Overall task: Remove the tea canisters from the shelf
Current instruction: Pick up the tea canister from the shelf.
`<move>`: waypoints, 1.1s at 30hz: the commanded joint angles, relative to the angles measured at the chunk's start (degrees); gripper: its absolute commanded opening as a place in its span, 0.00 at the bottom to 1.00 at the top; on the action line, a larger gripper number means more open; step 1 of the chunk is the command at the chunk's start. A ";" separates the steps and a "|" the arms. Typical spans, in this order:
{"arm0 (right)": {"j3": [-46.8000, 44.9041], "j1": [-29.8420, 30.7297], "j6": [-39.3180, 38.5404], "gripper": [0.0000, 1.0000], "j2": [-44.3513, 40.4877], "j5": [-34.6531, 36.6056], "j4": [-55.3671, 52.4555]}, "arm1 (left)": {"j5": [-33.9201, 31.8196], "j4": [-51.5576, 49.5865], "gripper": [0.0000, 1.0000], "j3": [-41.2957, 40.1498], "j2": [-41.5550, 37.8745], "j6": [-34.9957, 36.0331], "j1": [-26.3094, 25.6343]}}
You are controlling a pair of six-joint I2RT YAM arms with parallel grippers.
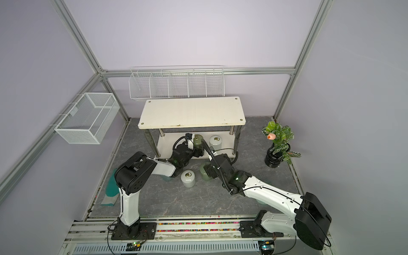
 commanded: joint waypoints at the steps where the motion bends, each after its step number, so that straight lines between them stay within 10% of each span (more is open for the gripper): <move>1: 1.50 -0.30 0.12 0.89 0.30 -0.20 -0.03 | -2.76 -4.58 0.88 -3.82 4.36 -2.40 -0.39; 33: 2.65 -0.23 0.66 0.89 2.33 -1.06 -0.54 | -13.48 -0.06 0.80 -7.73 4.04 3.26 -3.67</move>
